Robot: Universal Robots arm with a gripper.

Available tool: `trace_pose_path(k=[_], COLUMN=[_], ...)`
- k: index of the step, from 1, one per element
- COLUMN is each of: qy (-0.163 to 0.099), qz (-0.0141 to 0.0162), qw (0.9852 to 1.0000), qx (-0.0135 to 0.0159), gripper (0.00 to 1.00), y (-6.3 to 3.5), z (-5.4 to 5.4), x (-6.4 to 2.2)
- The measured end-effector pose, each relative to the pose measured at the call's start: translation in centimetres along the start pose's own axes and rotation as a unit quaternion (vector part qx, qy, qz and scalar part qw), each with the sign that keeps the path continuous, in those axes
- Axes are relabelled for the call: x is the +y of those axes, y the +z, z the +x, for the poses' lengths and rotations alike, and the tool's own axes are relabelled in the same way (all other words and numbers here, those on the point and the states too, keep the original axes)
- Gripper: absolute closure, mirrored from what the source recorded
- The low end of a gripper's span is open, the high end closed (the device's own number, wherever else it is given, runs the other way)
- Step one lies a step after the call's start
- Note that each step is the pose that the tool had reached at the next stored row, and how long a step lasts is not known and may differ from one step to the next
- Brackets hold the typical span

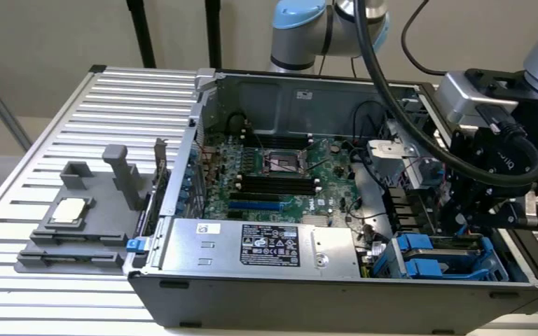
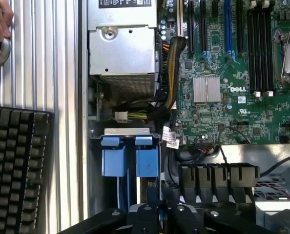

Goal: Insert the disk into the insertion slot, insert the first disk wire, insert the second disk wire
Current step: 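Insert the second disk wire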

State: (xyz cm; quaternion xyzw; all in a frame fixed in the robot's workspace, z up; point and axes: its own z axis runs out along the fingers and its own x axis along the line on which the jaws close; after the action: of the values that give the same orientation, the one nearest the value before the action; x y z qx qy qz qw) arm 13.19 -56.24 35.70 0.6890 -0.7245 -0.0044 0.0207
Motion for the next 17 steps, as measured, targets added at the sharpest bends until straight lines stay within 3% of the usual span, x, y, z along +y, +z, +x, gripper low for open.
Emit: trace_pose_path(k=[7, 17], qy=[0.0, 0.0], qz=[-0.0001, -0.0005], qw=[1.0, 1.0], qx=[-0.0024, -0.003], gripper=[0.83, 0.83], y=[0.4, 1.02], z=[0.28, 0.6], x=[-0.13, -0.37])
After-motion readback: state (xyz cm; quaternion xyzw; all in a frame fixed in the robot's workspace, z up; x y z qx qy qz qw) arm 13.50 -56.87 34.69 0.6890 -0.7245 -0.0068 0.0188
